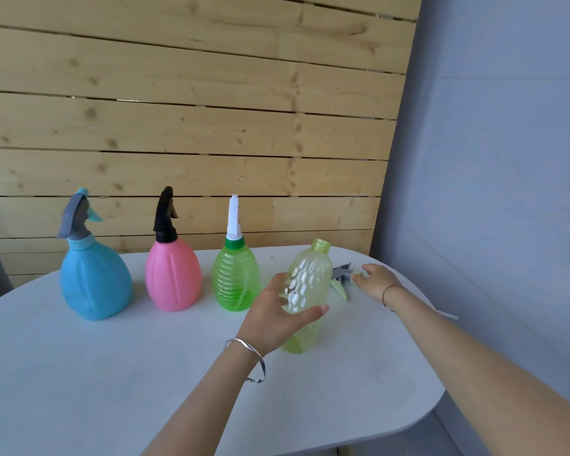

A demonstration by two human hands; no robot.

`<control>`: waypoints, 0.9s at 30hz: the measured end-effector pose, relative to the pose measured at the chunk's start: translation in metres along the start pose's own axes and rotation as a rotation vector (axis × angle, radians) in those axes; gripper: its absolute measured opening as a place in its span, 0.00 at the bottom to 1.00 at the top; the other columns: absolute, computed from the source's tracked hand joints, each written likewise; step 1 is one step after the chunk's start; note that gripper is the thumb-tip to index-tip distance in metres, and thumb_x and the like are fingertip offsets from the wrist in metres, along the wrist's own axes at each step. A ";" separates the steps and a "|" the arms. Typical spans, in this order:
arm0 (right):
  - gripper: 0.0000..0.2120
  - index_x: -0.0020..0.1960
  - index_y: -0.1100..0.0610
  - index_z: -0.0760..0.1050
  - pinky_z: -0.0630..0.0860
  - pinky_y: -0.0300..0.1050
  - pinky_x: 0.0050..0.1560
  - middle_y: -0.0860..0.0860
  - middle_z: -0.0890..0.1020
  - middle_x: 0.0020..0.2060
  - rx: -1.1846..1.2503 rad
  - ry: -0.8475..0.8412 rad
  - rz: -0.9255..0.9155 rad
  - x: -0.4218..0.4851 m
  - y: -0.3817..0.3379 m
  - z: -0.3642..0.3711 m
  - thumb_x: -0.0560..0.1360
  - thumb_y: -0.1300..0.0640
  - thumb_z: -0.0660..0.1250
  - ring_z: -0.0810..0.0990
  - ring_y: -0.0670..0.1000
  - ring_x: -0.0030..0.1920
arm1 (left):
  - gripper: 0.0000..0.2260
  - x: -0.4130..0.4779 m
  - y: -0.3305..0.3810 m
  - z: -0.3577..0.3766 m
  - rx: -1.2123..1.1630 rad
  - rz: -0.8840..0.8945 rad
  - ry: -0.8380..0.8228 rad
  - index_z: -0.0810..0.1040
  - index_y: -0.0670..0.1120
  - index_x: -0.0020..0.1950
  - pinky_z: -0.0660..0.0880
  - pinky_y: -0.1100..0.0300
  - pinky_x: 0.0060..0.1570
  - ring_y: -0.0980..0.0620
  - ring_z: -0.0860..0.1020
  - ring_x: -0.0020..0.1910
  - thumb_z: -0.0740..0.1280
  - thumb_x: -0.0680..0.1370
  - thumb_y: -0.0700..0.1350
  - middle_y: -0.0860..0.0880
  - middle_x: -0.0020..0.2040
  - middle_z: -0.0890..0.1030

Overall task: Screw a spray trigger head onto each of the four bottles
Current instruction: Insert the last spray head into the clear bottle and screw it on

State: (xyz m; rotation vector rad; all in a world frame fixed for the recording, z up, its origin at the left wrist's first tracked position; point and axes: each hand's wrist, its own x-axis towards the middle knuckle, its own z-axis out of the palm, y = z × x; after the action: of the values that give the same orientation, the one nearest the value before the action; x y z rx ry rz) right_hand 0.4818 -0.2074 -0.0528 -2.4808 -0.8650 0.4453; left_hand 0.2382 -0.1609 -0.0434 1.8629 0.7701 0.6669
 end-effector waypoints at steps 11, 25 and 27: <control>0.11 0.36 0.57 0.67 0.60 0.39 0.24 0.53 0.71 0.31 0.228 0.227 0.037 -0.017 -0.010 0.013 0.73 0.54 0.64 0.70 0.56 0.30 | 0.28 0.001 0.002 0.008 -0.013 0.025 -0.009 0.69 0.56 0.59 0.73 0.72 0.39 0.64 0.76 0.49 0.76 0.64 0.59 0.62 0.50 0.77; 0.13 0.38 0.53 0.67 0.59 0.37 0.30 0.48 0.63 0.31 1.501 0.182 -0.175 -0.117 -0.094 -0.056 0.80 0.51 0.58 0.61 0.42 0.19 | 0.31 -0.029 -0.003 -0.034 -0.035 0.071 0.007 0.68 0.56 0.63 0.69 0.69 0.51 0.61 0.73 0.57 0.77 0.65 0.55 0.61 0.58 0.75; 0.11 0.41 0.52 0.70 0.60 0.35 0.31 0.47 0.64 0.32 1.621 0.146 -0.253 -0.135 -0.104 -0.067 0.80 0.50 0.57 0.61 0.42 0.21 | 0.32 -0.034 -0.006 -0.037 -0.015 0.066 0.004 0.67 0.55 0.65 0.68 0.64 0.55 0.58 0.73 0.59 0.77 0.65 0.54 0.58 0.59 0.75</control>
State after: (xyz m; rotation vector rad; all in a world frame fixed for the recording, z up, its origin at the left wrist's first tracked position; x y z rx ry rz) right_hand 0.3589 -0.2447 0.0779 -0.8825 -0.3862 0.5315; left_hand 0.1873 -0.1634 -0.0386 1.8804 0.7073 0.7166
